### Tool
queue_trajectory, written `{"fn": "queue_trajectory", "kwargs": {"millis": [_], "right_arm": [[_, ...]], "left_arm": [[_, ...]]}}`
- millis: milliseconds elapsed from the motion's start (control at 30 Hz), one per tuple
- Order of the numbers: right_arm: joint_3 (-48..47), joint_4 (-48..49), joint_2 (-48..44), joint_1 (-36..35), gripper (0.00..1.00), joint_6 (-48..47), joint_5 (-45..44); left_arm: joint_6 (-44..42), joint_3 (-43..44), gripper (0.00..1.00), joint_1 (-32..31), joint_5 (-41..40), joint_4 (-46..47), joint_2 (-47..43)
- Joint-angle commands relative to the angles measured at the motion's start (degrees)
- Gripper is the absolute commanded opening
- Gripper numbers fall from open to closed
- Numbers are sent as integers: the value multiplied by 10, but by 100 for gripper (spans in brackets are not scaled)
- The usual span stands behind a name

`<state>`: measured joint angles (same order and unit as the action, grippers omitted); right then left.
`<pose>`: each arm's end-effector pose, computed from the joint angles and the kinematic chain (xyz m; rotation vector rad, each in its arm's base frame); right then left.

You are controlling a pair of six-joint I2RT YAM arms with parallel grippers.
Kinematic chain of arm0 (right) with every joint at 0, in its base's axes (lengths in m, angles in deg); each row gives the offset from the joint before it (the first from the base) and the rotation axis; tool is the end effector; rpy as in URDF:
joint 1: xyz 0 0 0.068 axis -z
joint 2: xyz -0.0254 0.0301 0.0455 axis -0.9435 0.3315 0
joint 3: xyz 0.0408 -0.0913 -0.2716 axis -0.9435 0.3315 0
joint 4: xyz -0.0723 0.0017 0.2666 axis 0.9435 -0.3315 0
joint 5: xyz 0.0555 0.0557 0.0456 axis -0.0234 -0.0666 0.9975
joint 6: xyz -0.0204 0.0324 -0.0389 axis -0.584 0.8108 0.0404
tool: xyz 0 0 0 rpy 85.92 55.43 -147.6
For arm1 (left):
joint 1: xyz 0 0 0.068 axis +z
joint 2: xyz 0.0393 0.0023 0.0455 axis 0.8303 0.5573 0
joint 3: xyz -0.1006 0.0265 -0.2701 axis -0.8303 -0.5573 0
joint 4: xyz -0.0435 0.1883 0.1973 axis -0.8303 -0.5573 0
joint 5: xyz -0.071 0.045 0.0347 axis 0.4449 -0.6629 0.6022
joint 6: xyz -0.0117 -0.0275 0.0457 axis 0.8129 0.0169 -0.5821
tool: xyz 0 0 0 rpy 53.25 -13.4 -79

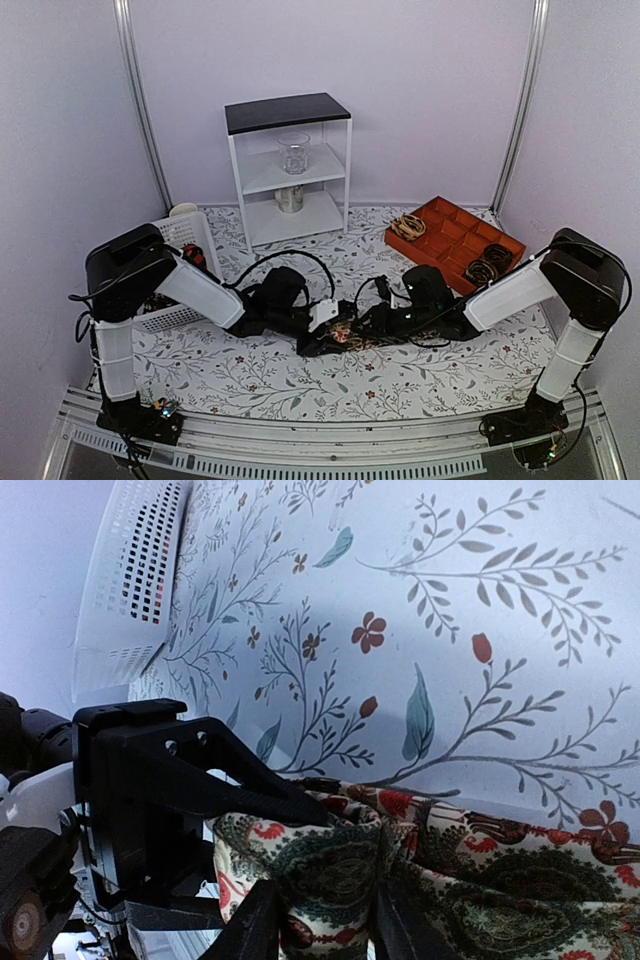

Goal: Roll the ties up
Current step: Roll the tie at the center of the board.

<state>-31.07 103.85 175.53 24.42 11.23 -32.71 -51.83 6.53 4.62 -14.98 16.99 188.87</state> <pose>0.2189 0.2486 0.1217 -0.1860 2.4961 1.2578 0.2321 -0.3195 0.0979 1.5540 1.6667 -0.8399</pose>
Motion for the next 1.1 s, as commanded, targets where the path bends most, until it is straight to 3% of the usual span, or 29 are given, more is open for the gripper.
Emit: {"fn": "queue_trajectory", "kwargs": {"millis": [0, 100, 200, 233, 367, 567, 633, 767, 800, 933, 1067], "right_arm": [[0, -33, -32, 7, 34, -14, -26], [2, -38, -29, 8, 34, -19, -29], [4, -39, -23, 8, 30, -20, -27], [5, -39, -22, 7, 28, -20, -25], [10, -38, -14, 8, 26, -18, -28], [17, -38, -15, 7, 24, -15, -38], [18, -38, -16, 8, 24, -15, -39], [21, -38, -16, 8, 24, -17, -44], [21, -37, -14, 8, 24, -18, -44], [21, -38, -14, 8, 24, -22, -44], [27, -41, -22, 8, 24, -25, -51]], "left_arm": [[-15, 9, 48, 6, -6, -16, 1], [-14, 4, 51, 5, -15, -17, -4], [-6, -1, 70, 6, -28, -16, -13], [1, -2, 72, 6, -34, -17, -16], [28, -18, 76, 5, -51, -26, -56], [99, -75, 74, 5, -72, -25, -120], [122, -94, 66, 5, -72, -24, -130], [171, -94, 22, 3, -102, -26, -112], [180, -92, 15, 1, -110, -26, -104], [212, -83, 1, -2, -132, -23, -86], [229, -76, 0, -6, -152, -10, -66]]}}
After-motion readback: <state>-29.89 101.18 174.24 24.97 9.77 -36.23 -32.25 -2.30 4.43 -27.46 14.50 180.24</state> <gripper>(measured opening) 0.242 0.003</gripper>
